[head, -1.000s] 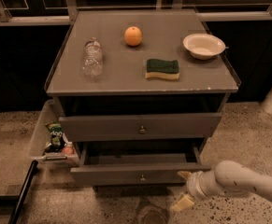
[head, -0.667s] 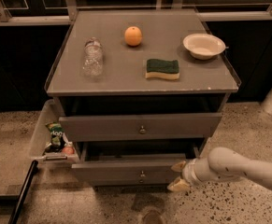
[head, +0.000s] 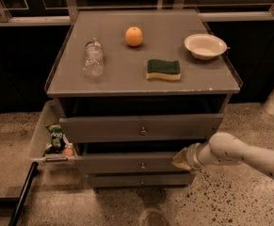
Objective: Close middle drawer
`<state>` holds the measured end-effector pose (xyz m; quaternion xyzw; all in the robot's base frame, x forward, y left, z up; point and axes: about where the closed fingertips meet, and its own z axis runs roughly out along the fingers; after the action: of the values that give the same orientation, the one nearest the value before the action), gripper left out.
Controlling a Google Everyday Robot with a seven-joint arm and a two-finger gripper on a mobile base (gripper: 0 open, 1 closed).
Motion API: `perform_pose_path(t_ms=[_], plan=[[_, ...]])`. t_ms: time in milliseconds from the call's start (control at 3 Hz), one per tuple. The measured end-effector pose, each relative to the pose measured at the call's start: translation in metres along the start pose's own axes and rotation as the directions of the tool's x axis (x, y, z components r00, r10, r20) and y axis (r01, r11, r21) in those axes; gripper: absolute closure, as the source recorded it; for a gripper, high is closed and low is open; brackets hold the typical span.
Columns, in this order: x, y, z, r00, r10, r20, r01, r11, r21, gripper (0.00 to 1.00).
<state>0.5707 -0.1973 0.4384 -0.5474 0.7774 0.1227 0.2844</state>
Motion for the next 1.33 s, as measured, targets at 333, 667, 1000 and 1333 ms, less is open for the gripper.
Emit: perform_pose_path(t_ms=[333,667,1000,1333], plan=[[0.0000,0.0000,0.0001,1.000,0.000,0.000,0.000,1.0000,0.000,0.37],[0.0000,0.0001,0.0001,1.000,0.000,0.000,0.000,1.0000,0.000,0.14],[0.0000,0.0001,0.0001,1.000,0.000,0.000,0.000,1.0000,0.000,0.00],[0.0000,0.0002,0.0001,1.000,0.000,0.000,0.000,1.0000,0.000,0.00]])
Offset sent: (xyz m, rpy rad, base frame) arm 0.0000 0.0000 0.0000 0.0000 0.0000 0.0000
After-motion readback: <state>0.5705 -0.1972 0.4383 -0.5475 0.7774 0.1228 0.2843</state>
